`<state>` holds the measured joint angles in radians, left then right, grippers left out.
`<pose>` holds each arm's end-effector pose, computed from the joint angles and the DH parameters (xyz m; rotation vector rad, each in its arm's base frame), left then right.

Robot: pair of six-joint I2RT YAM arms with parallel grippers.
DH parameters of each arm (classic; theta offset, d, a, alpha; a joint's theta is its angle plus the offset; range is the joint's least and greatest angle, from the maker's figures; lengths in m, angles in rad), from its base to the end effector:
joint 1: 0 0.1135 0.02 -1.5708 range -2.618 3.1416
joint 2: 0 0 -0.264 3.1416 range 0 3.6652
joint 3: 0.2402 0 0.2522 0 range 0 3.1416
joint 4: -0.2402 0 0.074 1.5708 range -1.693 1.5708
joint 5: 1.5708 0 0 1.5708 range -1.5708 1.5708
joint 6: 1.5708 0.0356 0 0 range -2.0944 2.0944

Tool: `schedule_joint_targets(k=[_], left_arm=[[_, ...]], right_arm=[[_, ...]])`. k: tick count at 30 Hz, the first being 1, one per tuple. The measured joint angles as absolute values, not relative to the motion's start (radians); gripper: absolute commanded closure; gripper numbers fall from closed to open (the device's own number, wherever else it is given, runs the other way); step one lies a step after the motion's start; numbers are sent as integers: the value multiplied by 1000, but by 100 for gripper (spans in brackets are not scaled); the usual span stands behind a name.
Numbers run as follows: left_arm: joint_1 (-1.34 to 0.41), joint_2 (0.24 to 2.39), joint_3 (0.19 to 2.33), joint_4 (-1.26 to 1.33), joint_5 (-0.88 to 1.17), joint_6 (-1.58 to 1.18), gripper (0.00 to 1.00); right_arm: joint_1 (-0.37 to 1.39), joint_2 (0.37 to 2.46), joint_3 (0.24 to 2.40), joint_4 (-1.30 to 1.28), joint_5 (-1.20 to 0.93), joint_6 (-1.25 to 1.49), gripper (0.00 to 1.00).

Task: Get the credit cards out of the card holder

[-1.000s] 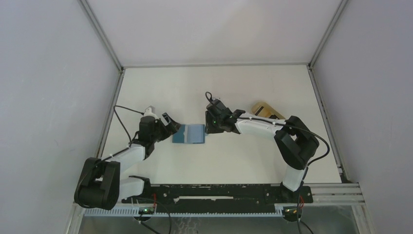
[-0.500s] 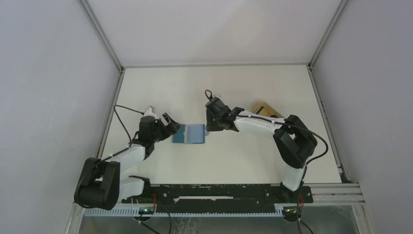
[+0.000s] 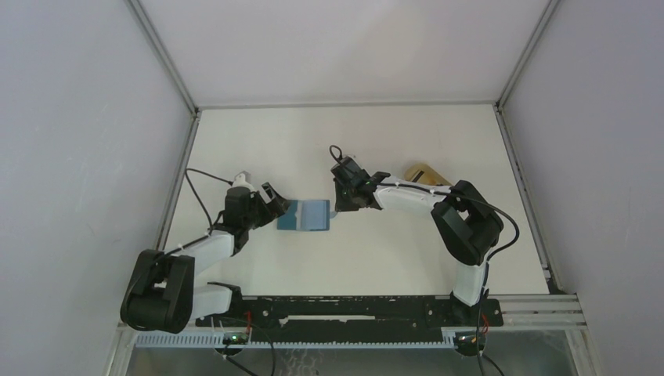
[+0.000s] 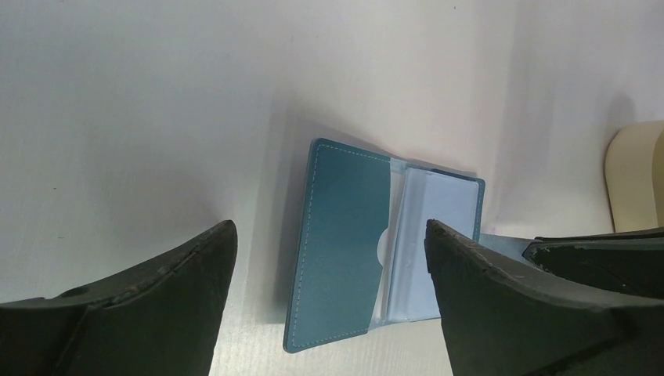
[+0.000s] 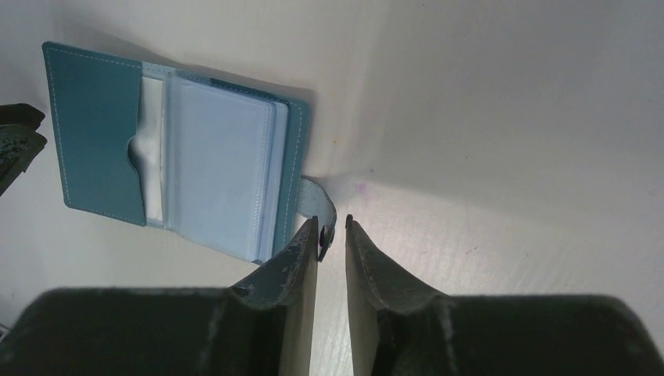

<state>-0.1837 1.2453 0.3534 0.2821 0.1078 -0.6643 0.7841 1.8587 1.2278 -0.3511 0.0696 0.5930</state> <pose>0.2213 -0.0450 0.1480 -0.4717 2.1896 -0.5902 0.2772 0.2729 0.1795 -0.2216 2.6013 0.4328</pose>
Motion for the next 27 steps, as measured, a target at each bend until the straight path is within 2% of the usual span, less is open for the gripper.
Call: schedule_joint_targets(k=[3, 9, 18, 27], left_arm=[[-184, 1246, 353, 282, 108, -662, 7], [-184, 1246, 353, 282, 109, -662, 7], [-184, 1245, 353, 305, 128, -654, 7], [-183, 1245, 315, 453, 237, -689, 8]], right_arm=[[784, 1859, 1228, -349, 69, 593, 79], [780, 1859, 1228, -347, 64, 593, 100], [777, 1859, 1228, -326, 27, 593, 100], [772, 1859, 1228, -300, -10, 593, 100]])
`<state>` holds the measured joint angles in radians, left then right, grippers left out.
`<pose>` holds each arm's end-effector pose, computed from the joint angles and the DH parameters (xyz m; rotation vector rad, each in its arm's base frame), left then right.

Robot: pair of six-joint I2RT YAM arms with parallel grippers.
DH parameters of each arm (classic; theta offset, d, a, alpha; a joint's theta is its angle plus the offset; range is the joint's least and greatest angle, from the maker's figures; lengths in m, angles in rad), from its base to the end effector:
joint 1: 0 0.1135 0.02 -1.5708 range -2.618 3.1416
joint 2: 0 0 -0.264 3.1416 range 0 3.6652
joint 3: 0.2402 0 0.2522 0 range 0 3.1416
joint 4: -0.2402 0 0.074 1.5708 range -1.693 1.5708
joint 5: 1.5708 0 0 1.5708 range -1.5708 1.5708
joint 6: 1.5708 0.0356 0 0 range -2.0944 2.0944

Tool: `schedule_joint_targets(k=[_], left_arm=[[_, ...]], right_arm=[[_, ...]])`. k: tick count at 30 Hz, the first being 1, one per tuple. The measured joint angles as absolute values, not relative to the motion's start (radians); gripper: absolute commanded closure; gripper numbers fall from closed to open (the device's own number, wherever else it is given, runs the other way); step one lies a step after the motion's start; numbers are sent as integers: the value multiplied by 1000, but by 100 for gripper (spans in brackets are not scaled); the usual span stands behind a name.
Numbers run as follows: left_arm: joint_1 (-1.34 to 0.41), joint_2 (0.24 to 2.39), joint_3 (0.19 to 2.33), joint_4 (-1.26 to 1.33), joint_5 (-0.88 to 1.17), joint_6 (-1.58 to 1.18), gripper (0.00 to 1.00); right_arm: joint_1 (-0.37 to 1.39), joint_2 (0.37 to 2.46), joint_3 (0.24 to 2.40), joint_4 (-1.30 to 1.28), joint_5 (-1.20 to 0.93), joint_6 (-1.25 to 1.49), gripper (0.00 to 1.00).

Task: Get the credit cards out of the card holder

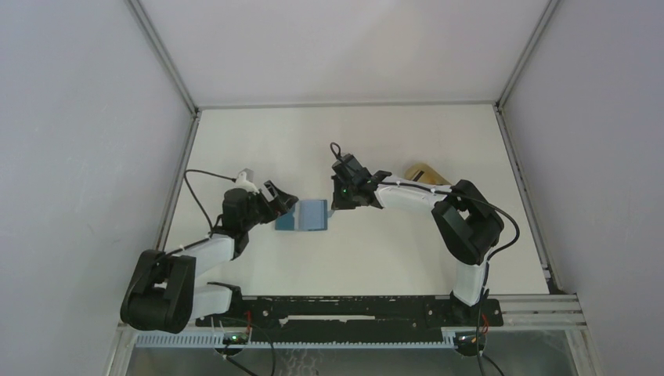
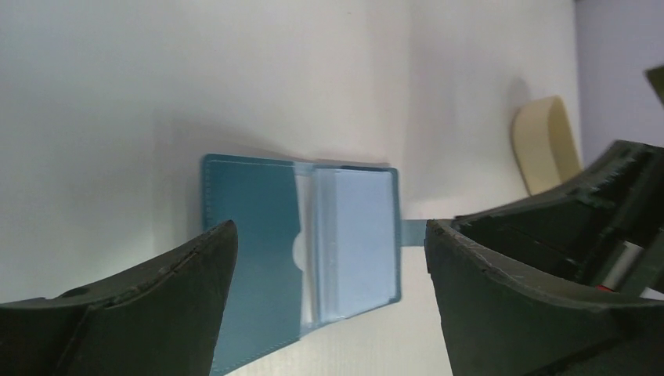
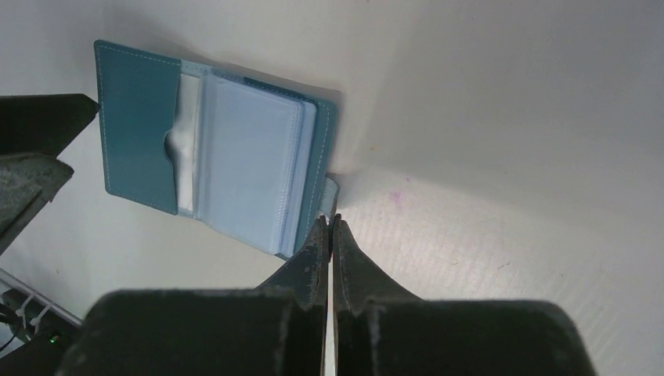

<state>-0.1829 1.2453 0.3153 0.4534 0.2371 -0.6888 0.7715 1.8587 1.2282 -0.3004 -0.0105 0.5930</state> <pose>0.2213 -0.0494 0.1533 -0.3816 2.0912 -0.7741 0.2819 0.2747 0.1828 -0.2359 2.5859 0.5531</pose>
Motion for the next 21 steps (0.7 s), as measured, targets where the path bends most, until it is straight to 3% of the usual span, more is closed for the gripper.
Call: schedule_joint_targets(k=[11, 21], left_arm=[[-183, 1216, 295, 601, 376, -789, 8], [-183, 1112, 298, 479, 324, -757, 7]], right_arm=[[771, 1859, 1228, -288, -33, 593, 100], [764, 1859, 1228, -287, -39, 590, 100]])
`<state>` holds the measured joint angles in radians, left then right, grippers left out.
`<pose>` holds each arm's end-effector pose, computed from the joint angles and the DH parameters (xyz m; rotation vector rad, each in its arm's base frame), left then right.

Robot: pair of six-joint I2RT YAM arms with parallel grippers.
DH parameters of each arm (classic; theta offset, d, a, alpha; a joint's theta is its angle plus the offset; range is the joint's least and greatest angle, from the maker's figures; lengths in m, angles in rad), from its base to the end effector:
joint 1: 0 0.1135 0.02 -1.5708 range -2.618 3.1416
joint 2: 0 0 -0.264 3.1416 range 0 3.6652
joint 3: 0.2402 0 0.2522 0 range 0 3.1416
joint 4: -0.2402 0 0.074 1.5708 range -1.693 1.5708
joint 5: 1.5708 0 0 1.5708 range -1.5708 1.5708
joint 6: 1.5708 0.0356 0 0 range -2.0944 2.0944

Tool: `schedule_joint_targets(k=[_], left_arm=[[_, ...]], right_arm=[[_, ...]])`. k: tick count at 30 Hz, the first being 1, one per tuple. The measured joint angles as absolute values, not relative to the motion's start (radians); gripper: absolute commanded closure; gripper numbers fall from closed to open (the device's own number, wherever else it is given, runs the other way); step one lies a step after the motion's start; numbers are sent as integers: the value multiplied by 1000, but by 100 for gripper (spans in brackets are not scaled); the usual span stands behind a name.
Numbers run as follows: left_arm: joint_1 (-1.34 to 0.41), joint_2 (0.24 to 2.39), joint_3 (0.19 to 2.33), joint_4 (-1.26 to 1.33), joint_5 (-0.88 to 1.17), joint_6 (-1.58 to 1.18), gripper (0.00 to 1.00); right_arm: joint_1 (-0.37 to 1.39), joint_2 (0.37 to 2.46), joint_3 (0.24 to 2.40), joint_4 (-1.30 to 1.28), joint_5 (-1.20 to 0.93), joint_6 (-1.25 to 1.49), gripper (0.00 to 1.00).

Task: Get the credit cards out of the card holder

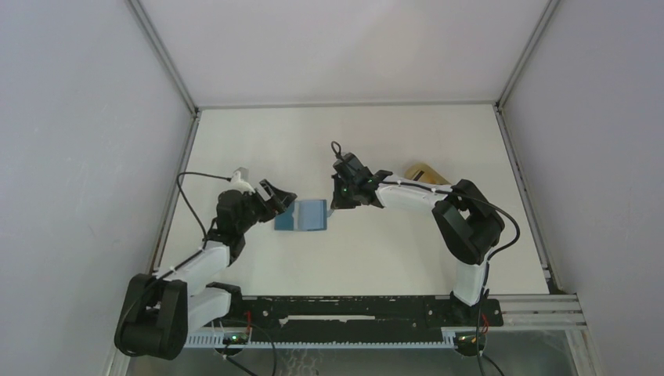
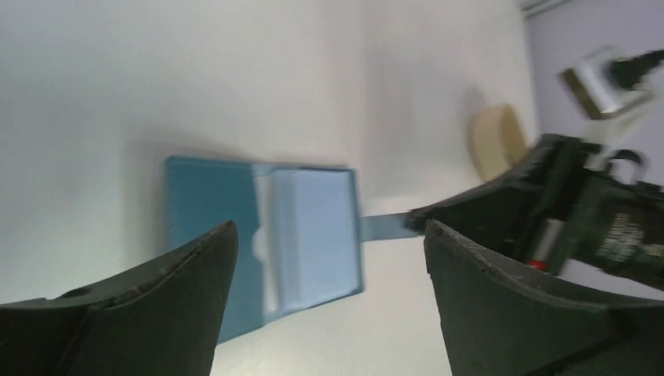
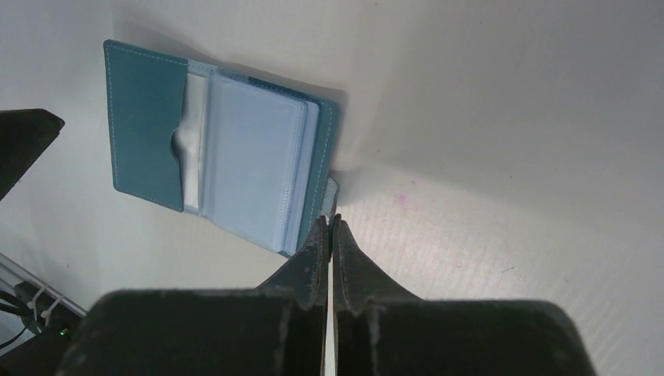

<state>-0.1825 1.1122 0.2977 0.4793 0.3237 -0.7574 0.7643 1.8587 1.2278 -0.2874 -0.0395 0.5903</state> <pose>0.2110 -0.0505 0.1778 -0.3426 1.9728 -0.9296 0.2839 0.2741 0.1835 -0.2427 2.5834 0.5901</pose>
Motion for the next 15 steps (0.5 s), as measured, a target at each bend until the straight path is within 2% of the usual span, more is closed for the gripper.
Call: schedule_joint_targets(k=[7, 15], left_arm=[[-141, 1019, 297, 245, 151, -672, 5], [-76, 1100, 289, 293, 179, -672, 4]], right_arm=[[756, 1845, 1211, -281, -51, 590, 100], [754, 1831, 1195, -276, -62, 590, 100]])
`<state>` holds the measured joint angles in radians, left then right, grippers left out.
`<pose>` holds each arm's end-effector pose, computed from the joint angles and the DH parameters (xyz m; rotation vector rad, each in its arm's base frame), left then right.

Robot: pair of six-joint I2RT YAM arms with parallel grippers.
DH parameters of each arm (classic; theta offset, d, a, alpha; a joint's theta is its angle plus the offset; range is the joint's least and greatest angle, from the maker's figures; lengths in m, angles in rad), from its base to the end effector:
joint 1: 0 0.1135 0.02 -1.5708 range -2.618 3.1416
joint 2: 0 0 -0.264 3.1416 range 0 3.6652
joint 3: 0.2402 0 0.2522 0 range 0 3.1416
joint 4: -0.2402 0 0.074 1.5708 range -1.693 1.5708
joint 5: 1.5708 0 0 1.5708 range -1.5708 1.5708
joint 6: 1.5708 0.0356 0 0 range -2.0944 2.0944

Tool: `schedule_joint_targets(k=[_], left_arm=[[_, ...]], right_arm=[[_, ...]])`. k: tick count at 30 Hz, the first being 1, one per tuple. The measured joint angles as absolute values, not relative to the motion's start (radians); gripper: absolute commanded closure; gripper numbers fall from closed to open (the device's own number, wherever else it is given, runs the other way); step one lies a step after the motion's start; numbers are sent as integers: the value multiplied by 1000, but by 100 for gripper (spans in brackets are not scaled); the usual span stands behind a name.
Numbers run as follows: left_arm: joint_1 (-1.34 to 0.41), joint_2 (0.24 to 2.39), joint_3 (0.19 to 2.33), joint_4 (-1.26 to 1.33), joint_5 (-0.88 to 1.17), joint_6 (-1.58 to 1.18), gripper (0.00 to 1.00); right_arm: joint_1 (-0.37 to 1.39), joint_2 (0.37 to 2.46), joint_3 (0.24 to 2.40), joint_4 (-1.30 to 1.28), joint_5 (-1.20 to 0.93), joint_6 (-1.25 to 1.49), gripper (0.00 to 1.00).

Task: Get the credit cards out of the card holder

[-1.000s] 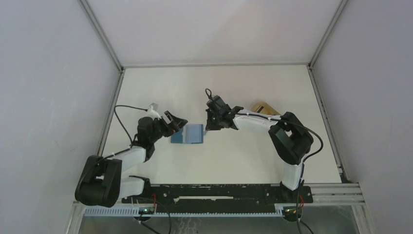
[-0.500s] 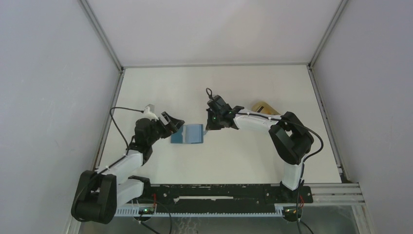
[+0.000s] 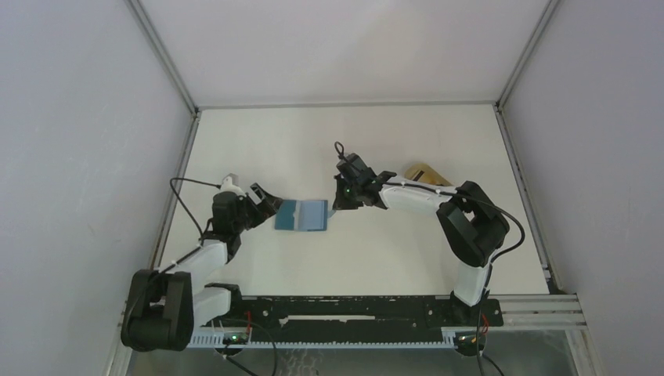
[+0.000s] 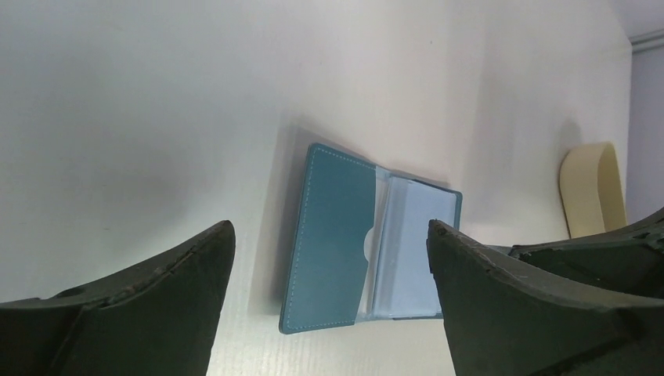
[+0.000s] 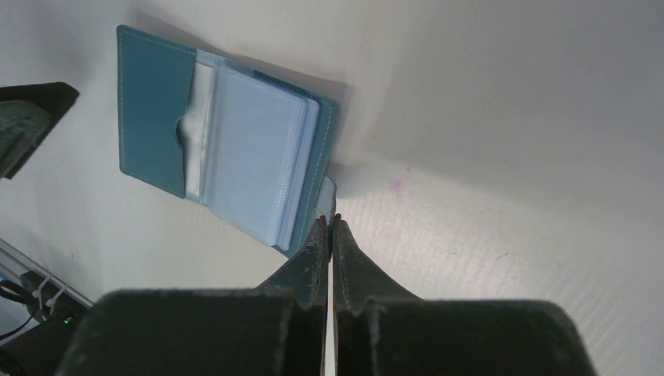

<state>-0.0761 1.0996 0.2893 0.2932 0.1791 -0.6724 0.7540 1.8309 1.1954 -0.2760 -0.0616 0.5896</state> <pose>0.2062 -0.0221 0.1587 -0.5219 2.0788 -0.6340 0.2811 0.2670 0.1849 -0.2403 2.5839 0.6151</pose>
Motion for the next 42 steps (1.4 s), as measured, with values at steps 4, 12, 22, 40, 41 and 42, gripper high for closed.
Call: schedule_joint_targets(k=[4, 12, 22, 40, 41, 42], left_arm=[[-76, 1183, 274, 364, 237, -698, 4], [-76, 1244, 268, 448, 304, -727, 4], [-76, 1323, 248, 589, 406, -793, 4], [-232, 1240, 241, 702, 439, -916, 3], [-256, 1259, 241, 716, 436, -921, 3], [-273, 1282, 241, 733, 433, -933, 4]], right_arm=[[754, 1817, 1185, -273, -62, 589, 100], [754, 1808, 1172, -269, -62, 590, 100], [754, 1808, 1170, -263, -62, 590, 100], [754, 1808, 1170, -260, -70, 591, 100], [754, 1808, 1170, -260, -70, 591, 100], [754, 1808, 1170, -260, -72, 591, 100]])
